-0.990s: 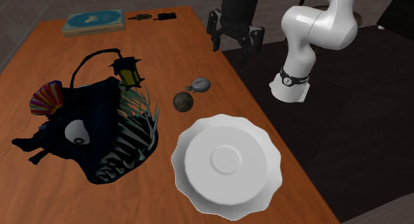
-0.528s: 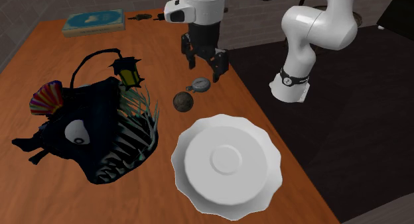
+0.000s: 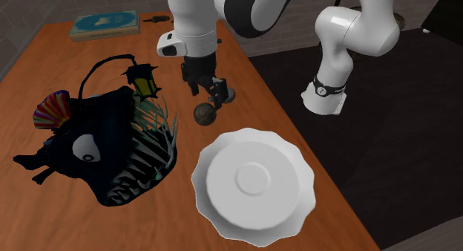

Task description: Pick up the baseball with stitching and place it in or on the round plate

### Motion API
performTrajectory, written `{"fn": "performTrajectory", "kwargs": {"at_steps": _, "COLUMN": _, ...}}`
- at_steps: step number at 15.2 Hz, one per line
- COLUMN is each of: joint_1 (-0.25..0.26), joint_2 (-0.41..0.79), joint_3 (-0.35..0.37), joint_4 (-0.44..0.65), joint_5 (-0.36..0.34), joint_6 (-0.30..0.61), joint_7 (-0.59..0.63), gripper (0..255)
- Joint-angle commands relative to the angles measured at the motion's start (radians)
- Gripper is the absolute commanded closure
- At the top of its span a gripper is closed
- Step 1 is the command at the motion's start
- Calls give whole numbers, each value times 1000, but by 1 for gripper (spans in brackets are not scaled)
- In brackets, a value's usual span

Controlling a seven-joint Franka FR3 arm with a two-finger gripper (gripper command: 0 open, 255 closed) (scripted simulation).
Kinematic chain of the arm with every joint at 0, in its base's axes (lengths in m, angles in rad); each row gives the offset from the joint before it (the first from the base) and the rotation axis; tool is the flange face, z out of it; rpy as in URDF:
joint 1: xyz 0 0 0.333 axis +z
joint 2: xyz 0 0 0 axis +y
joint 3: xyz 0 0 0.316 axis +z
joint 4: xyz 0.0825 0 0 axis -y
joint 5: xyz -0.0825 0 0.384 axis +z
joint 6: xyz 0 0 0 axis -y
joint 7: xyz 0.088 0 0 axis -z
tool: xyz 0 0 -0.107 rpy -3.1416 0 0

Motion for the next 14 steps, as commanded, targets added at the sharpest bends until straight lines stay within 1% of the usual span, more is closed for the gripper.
{"fn": "performTrajectory", "kwargs": {"at_steps": 1, "joint_1": -1, "joint_2": 21, "joint_3": -1, "joint_4": -7, "joint_5": 8, "joint_6": 27, "joint_7": -7, "gripper": 0}}
{"fn": "performTrajectory", "kwargs": {"at_steps": 6, "joint_1": -2, "joint_2": 54, "joint_3": -1, "joint_4": -35, "joint_5": 21, "joint_6": 87, "joint_7": -16, "gripper": 0}}
{"fn": "performTrajectory", "kwargs": {"at_steps": 13, "joint_1": -2, "joint_2": 54, "joint_3": -1, "joint_4": -35, "joint_5": 21, "joint_6": 87, "joint_7": -16, "gripper": 0}}
{"fn": "performTrajectory", "kwargs": {"at_steps": 14, "joint_1": -2, "joint_2": 54, "joint_3": -1, "joint_4": -35, "joint_5": 21, "joint_6": 87, "joint_7": -16, "gripper": 255}}
